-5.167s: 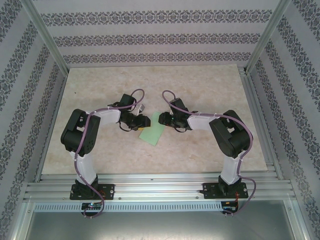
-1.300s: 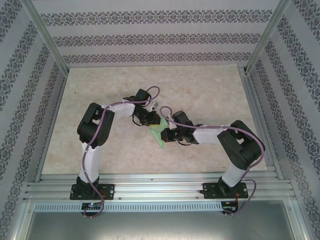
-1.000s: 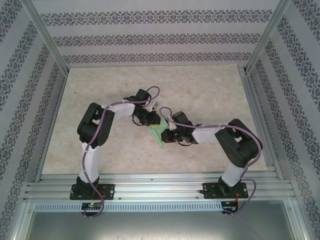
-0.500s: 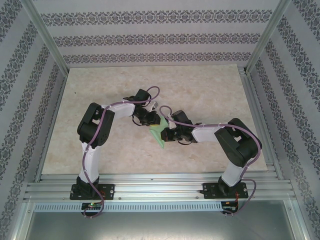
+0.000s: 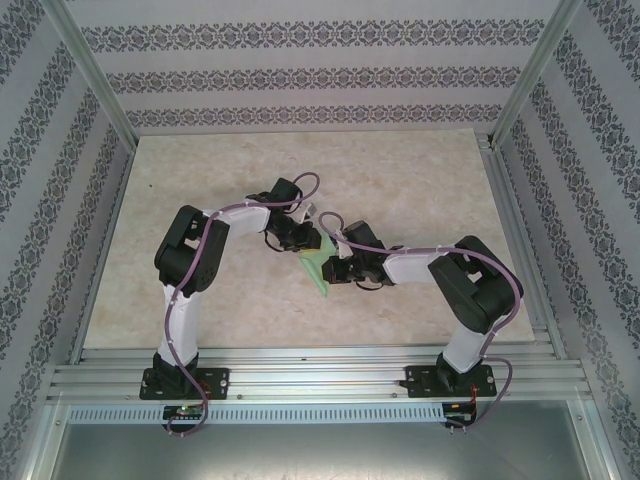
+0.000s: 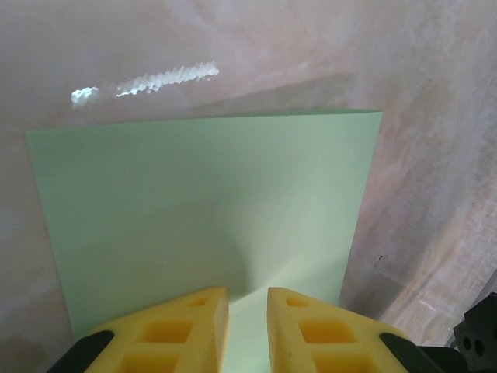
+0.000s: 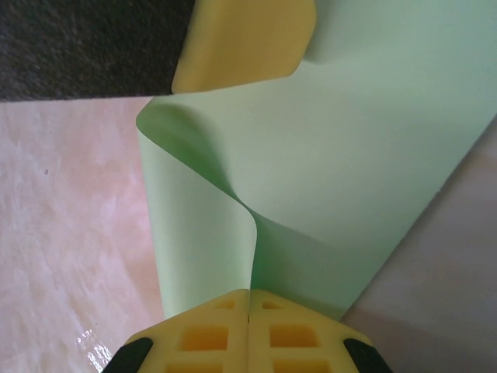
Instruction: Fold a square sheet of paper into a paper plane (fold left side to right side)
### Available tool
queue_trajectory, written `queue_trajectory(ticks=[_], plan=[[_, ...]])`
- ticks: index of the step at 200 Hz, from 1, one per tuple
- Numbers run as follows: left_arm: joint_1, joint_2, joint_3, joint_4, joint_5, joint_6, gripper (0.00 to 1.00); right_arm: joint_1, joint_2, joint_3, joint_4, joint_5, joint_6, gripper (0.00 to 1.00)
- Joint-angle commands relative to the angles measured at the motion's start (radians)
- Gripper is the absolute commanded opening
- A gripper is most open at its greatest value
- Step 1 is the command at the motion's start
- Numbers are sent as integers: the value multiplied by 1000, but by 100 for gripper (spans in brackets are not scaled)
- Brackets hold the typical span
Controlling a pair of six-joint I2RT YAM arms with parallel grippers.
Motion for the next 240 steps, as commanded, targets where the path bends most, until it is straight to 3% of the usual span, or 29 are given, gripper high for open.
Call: queue_trajectory(ticks=[1, 74, 105, 124, 157, 240], plan=[[-20, 11, 5, -26, -40, 27, 25, -11, 36, 2, -32, -6, 12, 0], [58, -163, 18, -115, -94, 56, 37, -11, 67, 13, -67, 0, 7, 0], [82, -271, -75, -100, -119, 50, 33, -12, 65, 8, -63, 5, 5, 0], [82, -326, -162, -36, -62, 21, 28, -13, 61, 4, -60, 7, 7, 0], [48, -374, -282, 68, 17, -33, 25, -13, 51, -5, -47, 6, 10, 0], [-39, -311, -347, 172, 17, -99, 24, -15, 51, -11, -32, 8, 21, 0]])
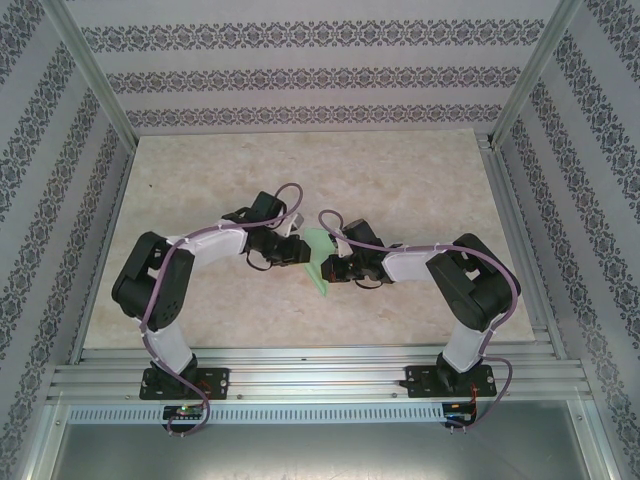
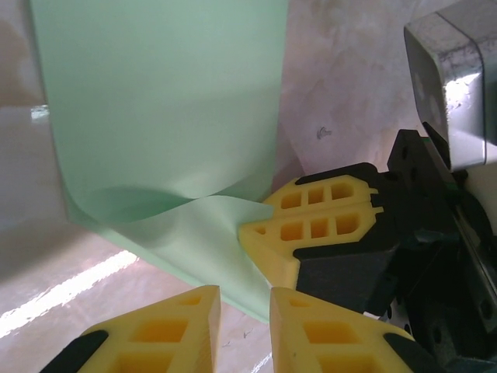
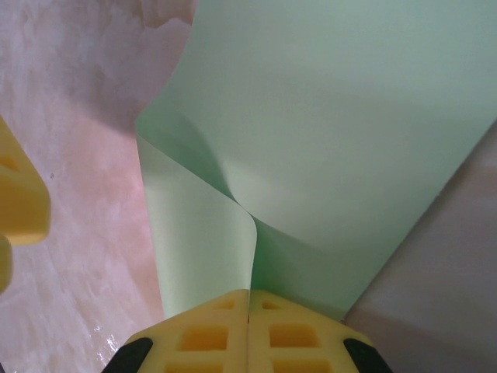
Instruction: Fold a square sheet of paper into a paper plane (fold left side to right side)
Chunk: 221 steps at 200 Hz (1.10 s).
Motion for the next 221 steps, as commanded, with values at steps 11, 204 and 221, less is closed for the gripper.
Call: queue_trajectory(ticks=[11, 204, 221], plan=[[-25, 47, -4, 75, 9, -35, 24, -9, 30, -28, -32, 35, 17, 0], [-44, 147, 20, 82, -16, -24, 27, -28, -22, -37, -60, 46, 12, 0], [-43, 120, 21, 84, -14, -29, 31, -27, -20, -38, -64, 50, 10, 0]])
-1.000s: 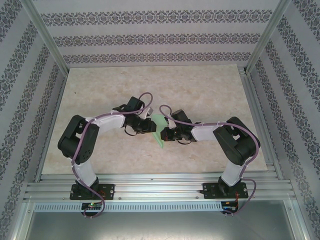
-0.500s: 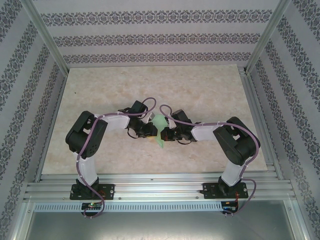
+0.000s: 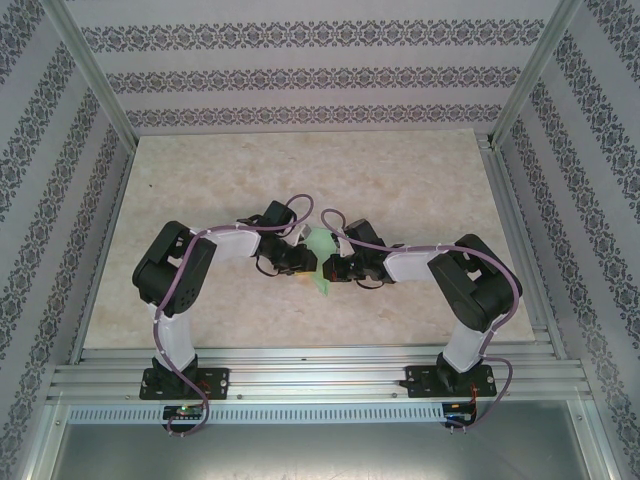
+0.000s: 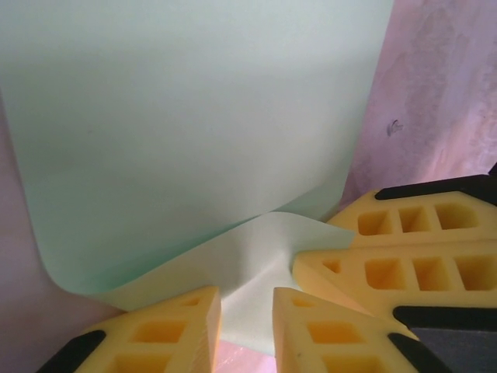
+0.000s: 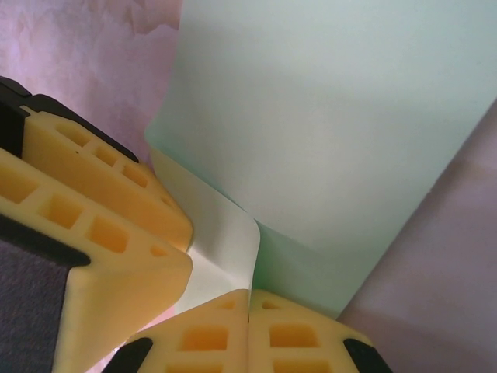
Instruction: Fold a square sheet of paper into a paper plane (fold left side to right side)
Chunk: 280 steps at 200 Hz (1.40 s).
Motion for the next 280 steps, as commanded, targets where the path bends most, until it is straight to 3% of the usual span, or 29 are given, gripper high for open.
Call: queue_trajectory(ticks=[1, 62, 154, 280], plan=[[-11, -20, 10, 29, -21, -5, 32, -12, -10, -29, -62, 47, -4, 0], [24, -76, 120, -60, -70, 23, 38, -13, -3, -33, -59, 46, -10, 0], [28, 227, 408, -199, -131, 87, 36, -10, -9, -34, -55, 42, -9, 0], [28, 256, 344, -183, -162, 102, 34, -14, -60, -39, -64, 42, 0, 0]])
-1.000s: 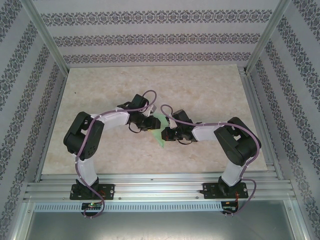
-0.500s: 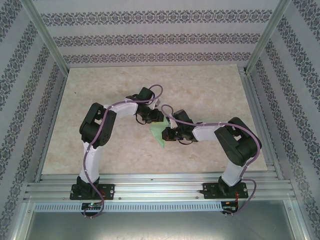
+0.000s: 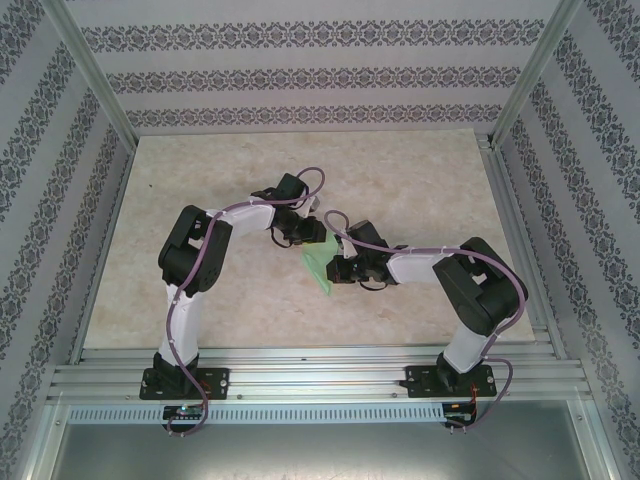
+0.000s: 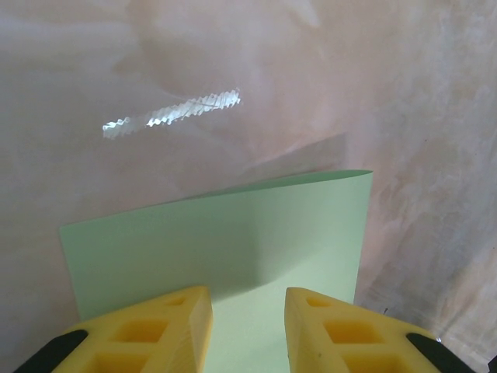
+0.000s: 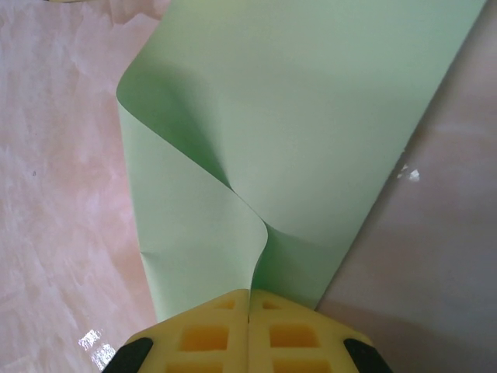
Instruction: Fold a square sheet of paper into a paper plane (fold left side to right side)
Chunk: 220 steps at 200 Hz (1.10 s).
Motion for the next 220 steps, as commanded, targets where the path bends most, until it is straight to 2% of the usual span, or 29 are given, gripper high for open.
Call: queue_trajectory(ticks=[1, 78, 220], plan=[[-2, 29, -43, -45, -37, 21, 34, -8, -19, -15, -29, 18, -1, 0], [-2, 10, -40, -40, -24, 21, 34, -10, 44, 21, -61, 18, -9, 0], [-2, 30, -39, -34, -23, 21, 31, -10, 2, 65, -81, 10, -12, 0]])
